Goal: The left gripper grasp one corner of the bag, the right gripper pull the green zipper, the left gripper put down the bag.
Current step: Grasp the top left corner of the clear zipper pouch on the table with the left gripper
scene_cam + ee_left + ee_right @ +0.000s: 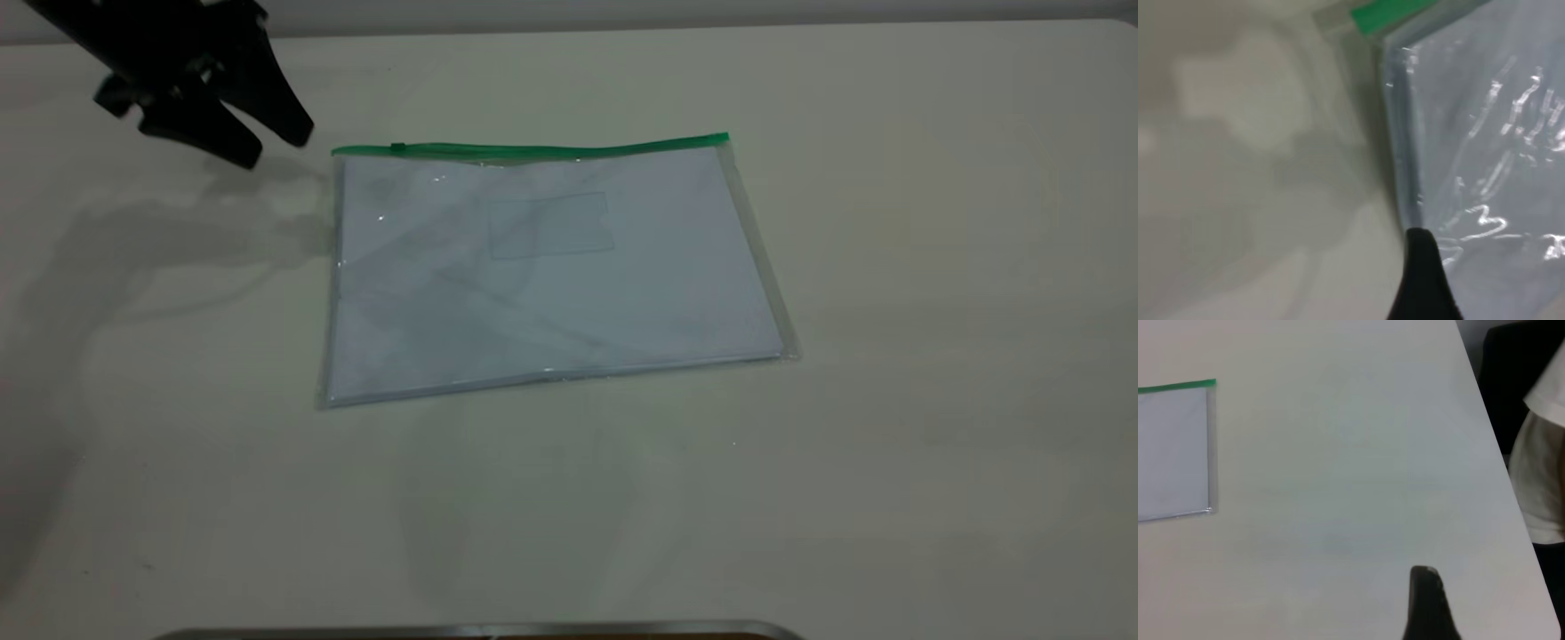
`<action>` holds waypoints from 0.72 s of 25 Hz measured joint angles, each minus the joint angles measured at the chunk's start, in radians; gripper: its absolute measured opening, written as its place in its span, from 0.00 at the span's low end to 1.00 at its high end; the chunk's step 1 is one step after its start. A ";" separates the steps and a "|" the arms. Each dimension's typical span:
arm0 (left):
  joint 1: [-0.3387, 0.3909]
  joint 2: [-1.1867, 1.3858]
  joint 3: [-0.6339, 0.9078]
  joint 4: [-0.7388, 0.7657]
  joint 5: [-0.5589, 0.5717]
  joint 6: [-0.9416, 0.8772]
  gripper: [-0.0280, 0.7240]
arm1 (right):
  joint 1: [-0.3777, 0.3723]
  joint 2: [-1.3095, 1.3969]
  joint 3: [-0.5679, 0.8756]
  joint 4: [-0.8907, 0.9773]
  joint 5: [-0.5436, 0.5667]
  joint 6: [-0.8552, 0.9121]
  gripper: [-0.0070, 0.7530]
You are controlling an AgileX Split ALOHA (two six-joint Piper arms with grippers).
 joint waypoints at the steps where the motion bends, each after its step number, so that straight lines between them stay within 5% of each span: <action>1: 0.000 0.015 -0.008 -0.001 -0.004 0.002 0.82 | 0.000 0.000 0.000 -0.001 0.000 0.000 0.71; 8: -0.001 0.126 -0.043 -0.047 -0.042 0.089 0.82 | 0.000 0.000 0.000 -0.001 0.000 0.000 0.71; 18: -0.002 0.210 -0.072 -0.305 -0.071 0.298 0.82 | 0.000 0.000 0.000 -0.001 0.000 0.000 0.71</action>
